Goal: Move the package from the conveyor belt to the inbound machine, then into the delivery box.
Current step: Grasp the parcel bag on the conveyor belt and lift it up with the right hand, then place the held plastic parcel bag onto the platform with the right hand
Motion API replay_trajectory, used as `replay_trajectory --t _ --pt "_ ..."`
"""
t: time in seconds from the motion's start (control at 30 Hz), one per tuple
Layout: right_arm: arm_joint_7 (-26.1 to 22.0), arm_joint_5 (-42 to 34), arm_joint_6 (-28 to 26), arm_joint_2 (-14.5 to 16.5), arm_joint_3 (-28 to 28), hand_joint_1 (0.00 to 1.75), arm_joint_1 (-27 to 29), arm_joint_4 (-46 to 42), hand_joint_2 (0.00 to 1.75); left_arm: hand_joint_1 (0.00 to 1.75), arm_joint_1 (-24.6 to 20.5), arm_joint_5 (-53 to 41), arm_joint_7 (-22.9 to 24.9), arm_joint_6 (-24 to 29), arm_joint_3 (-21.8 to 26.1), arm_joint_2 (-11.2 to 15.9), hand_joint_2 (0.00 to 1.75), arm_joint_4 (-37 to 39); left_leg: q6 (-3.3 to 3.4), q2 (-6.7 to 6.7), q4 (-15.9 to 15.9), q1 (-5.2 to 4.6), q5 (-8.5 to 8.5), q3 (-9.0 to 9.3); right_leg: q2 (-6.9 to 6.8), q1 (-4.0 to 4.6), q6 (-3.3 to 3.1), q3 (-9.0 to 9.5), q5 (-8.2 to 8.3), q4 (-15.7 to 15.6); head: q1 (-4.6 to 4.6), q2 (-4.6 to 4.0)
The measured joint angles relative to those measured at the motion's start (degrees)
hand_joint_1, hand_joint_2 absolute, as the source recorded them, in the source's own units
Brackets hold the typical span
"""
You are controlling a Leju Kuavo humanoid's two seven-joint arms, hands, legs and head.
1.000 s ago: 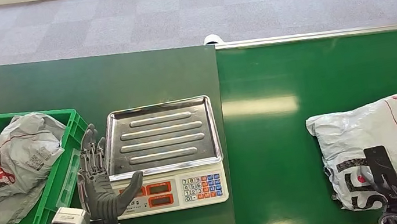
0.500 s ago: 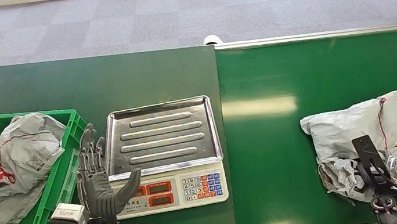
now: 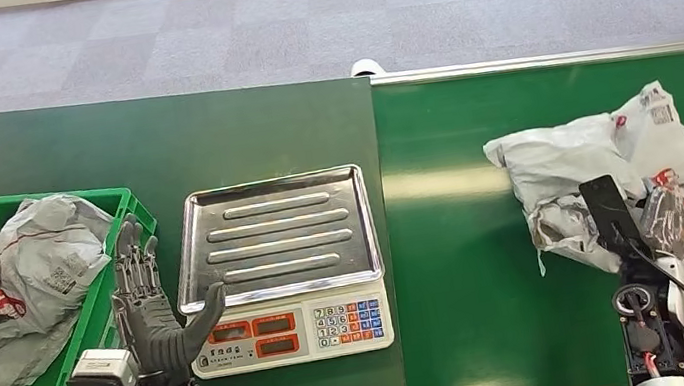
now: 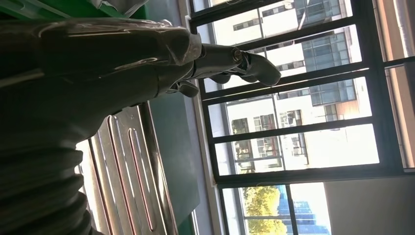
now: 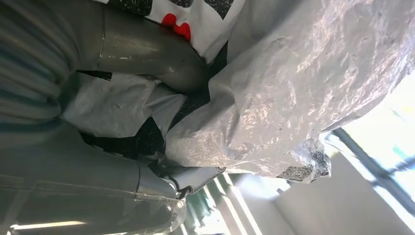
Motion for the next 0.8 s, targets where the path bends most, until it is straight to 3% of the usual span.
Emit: replay_trajectory --t 0.17,0.4,0.53,0.8 --pt "-3.7 0.0 2.0 1.8 7.5 1.75 -2.4 -8.8 1.75 0.00 -1.8 0.3 -0.8 -0.1 0.9 -0.2 1.75 0.2 0.00 0.02 0.0 0.00 0.00 0.00 0.01 0.00 0.00 -0.01 0.00 0.0 -0.01 0.00" --pt "-7.0 0.9 7.6 4.0 18.9 1.75 -6.6 -11.2 1.75 0.00 -4.9 1.0 -1.2 -0.4 2.6 -0.5 1.75 1.4 0.02 -0.03 0.0 0.01 0.07 -0.03 -0.08 0.01 -0.01 -0.01 0.01 0.0 0.02 0.00" --pt "-11.0 0.1 14.8 6.1 25.8 1.75 -9.2 -8.5 1.75 0.00 -7.5 1.0 -1.2 -0.2 4.1 -0.6 1.75 2.0 0.01 0.08 0.0 0.01 0.07 -0.01 -0.02 0.02 -0.02 -0.05 0.01 0.0 0.01 0.00" --pt "-15.5 -0.5 19.0 11.1 36.0 1.75 -12.7 2.6 1.75 0.00 -10.0 -0.2 -1.1 2.7 7.7 -0.7 1.75 2.4 -0.01 0.06 0.0 0.03 0.10 -0.10 -0.07 0.05 -0.03 -0.10 0.01 0.0 0.03 0.00"
